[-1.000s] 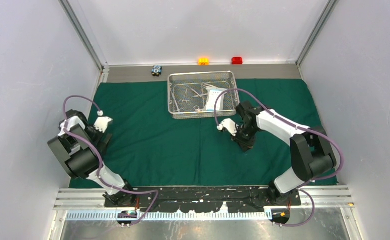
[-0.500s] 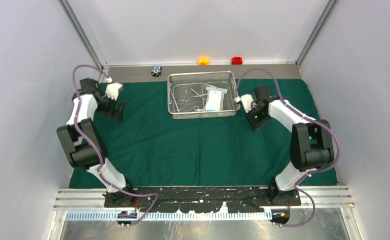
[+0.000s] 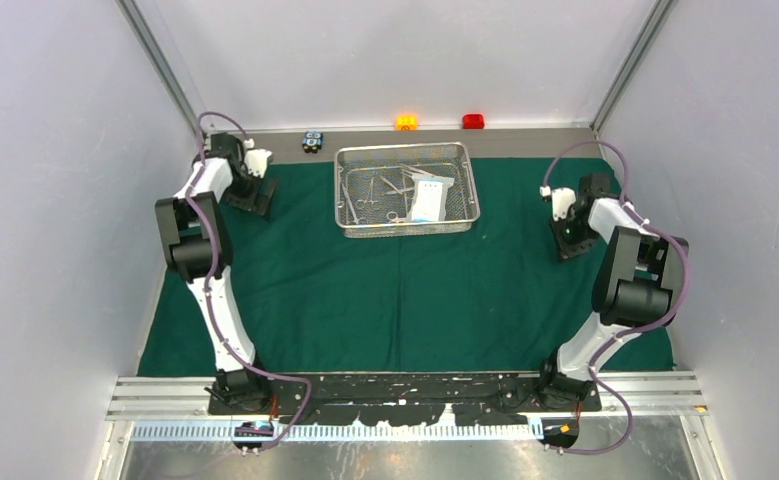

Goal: Open and lay out the surgical kit
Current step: Smooth out the surgical kit at the center of the board.

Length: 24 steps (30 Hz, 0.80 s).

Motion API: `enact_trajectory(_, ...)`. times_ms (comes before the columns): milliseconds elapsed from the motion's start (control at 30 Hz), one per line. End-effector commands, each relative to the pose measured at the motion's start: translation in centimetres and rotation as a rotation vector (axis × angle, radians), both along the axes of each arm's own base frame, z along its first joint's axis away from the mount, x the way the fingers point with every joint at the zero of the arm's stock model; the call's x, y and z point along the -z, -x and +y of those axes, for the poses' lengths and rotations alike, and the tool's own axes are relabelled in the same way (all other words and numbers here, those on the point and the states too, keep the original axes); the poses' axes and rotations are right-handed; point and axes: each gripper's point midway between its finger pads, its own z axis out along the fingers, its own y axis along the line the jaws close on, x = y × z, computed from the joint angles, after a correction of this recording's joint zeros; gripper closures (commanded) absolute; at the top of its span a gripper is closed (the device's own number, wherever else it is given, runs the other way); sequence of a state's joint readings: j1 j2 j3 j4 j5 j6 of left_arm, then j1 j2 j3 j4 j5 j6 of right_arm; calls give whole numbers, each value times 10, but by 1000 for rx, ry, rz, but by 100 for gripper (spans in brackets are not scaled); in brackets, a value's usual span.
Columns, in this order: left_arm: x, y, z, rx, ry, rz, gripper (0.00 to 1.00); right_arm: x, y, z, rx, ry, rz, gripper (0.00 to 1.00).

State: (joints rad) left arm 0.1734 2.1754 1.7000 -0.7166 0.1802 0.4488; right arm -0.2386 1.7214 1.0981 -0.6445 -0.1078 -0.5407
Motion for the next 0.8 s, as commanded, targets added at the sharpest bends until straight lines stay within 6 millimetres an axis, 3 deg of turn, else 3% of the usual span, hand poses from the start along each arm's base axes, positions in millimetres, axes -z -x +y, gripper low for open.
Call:
enact_trajectory(0,5,-7,25,-37,-101,24,20,13,33,-11,-61,8,79,96)
enact_trajectory(233,31,-3,48,-33,-223,85,20,27,77,-28,-114,28,169,96)
enact_trajectory(433,28,-14,66,-50,-316,58,20,29,93,-50,-105,53,205,96)
enact_trajectory(600,9,-21,70,-58,-322,24,20,12,79,-63,-74,56,162,96)
enact_trajectory(767,-36,-36,32,-55,-119,-119,20,-35,34,-46,-7,-82,-7,95)
